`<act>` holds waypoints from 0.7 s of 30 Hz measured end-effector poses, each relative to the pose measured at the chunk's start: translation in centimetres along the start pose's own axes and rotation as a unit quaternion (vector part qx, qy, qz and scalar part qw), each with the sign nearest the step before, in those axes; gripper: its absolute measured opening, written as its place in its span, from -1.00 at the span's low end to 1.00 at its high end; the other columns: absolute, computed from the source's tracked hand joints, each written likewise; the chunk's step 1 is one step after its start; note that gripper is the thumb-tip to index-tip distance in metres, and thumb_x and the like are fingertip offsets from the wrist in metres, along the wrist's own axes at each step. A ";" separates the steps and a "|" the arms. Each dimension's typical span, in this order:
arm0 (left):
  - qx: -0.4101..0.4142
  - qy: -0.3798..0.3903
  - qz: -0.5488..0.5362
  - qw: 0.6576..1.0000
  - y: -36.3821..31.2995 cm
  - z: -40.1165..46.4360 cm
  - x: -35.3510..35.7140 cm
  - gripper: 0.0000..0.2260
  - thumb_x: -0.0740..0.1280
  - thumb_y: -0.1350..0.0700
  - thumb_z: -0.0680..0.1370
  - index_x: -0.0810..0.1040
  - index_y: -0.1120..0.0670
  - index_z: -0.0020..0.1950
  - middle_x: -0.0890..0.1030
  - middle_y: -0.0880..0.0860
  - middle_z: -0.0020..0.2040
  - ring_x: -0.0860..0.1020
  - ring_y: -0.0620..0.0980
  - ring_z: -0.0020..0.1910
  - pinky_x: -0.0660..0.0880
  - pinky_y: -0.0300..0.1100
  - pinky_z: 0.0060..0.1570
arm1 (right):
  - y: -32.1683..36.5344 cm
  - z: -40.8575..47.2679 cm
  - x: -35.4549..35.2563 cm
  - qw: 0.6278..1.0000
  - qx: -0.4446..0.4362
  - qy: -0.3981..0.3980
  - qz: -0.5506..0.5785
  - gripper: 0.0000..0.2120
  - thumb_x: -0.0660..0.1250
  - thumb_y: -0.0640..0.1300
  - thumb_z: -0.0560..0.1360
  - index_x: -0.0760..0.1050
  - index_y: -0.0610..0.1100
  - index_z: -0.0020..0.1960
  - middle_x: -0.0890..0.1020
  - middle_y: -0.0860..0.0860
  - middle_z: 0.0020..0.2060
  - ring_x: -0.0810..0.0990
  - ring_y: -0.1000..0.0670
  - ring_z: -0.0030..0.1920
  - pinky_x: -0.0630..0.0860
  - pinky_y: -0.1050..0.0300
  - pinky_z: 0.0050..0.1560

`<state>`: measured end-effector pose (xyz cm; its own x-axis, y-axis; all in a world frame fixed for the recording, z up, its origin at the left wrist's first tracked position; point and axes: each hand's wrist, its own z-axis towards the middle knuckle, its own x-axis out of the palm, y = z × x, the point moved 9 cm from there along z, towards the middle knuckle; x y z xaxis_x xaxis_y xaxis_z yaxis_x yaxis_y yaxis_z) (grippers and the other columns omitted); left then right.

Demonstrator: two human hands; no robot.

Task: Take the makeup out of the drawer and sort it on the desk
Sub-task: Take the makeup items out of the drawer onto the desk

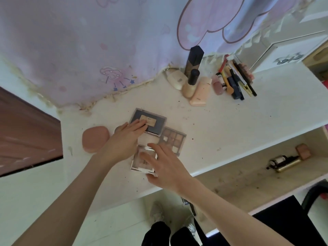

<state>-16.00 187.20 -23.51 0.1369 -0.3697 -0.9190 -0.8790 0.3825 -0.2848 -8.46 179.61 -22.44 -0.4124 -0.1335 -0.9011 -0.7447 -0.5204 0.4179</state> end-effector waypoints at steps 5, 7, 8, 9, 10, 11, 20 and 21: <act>-0.004 0.008 -0.007 1.000 0.5 -0.2 0.6 -0.59 -0.05 0.04 0.65 0.09 0.03 0.51 0.01 -0.10 0.52 -0.06 -0.16 0.50 -0.15 -0.16 0.44 | 0.5 0.7 1.0 0.998 -0.009 0.016 -0.058 -0.45 0.53 0.00 0.20 0.55 -0.09 0.16 0.54 -0.17 0.20 0.52 -0.14 0.19 0.46 0.01 0.18; 0.001 0.014 0.002 1.000 0.6 -0.3 0.6 -0.57 -0.13 -0.03 0.64 0.09 0.02 0.51 0.01 -0.11 0.52 -0.07 -0.18 0.49 -0.18 -0.17 0.43 | 0.6 0.5 1.6 0.996 -0.020 0.020 -0.082 -0.45 0.54 0.04 0.22 0.55 -0.09 0.17 0.53 -0.18 0.23 0.53 -0.15 0.22 0.41 0.00 0.26; 0.006 0.016 0.001 1.000 0.6 -0.4 0.5 -0.52 -0.17 -0.06 0.60 0.08 0.01 0.51 0.01 -0.11 0.52 -0.07 -0.19 0.49 -0.19 -0.19 0.42 | 0.6 0.4 1.9 0.995 -0.024 0.023 -0.093 -0.45 0.54 0.07 0.23 0.56 -0.09 0.17 0.54 -0.18 0.23 0.54 -0.14 0.22 0.40 0.01 0.27; 0.012 0.018 -0.001 1.000 0.6 -0.4 0.4 -0.48 -0.20 -0.08 0.57 0.08 0.01 0.51 0.01 -0.11 0.52 -0.07 -0.20 0.49 -0.21 -0.20 0.41 | 0.6 0.2 2.4 0.994 -0.026 0.028 -0.104 -0.46 0.53 0.09 0.25 0.56 -0.09 0.17 0.53 -0.18 0.24 0.53 -0.14 0.23 0.39 0.02 0.28; 0.016 0.022 -0.003 1.000 0.6 -0.4 0.4 -0.48 -0.20 -0.08 0.57 0.08 0.01 0.51 0.01 -0.11 0.52 -0.08 -0.20 0.49 -0.23 -0.22 0.40 | 0.6 0.1 2.7 0.993 -0.029 0.032 -0.112 -0.48 0.49 0.11 0.30 0.55 -0.10 0.19 0.52 -0.18 0.26 0.51 -0.13 0.26 0.36 0.03 0.31; 0.016 0.027 -0.008 0.999 0.6 -0.4 0.4 -0.52 -0.17 -0.07 0.60 0.07 0.02 0.51 0.01 -0.11 0.52 -0.08 -0.21 0.48 -0.23 -0.22 0.40 | 0.6 0.0 3.0 0.992 -0.035 0.035 -0.114 -0.50 0.43 0.11 0.36 0.53 -0.10 0.21 0.50 -0.19 0.28 0.48 -0.14 0.29 0.32 0.02 0.34; -0.011 -0.031 -0.013 0.999 -1.3 -0.8 -1.2 -0.56 -0.04 -0.01 0.62 0.21 0.09 0.48 0.19 0.03 0.50 0.08 -0.04 0.50 -0.06 -0.04 0.45 | -2.2 -3.0 -1.4 0.995 0.003 -0.012 -0.099 -0.52 0.08 0.08 0.57 0.36 -0.16 0.38 0.39 -0.16 0.38 0.31 -0.13 0.42 0.18 -0.13 0.43; 0.001 -0.068 -0.019 0.997 -2.3 -0.9 -1.6 -0.52 -0.06 -0.02 0.58 0.29 0.14 0.43 0.29 0.09 0.45 0.18 0.03 0.47 0.04 0.01 0.42 | -3.2 -3.8 -2.1 0.994 0.018 -0.017 -0.105 -0.52 0.07 0.08 0.58 0.34 -0.16 0.39 0.38 -0.16 0.38 0.32 -0.13 0.42 0.17 -0.13 0.41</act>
<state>-14.58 186.16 -21.10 0.2315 -0.2658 -0.9358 -0.8712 0.3715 -0.3210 -3.21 178.36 -22.32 -0.2637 0.0042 -0.9646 -0.8344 -0.5027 0.2259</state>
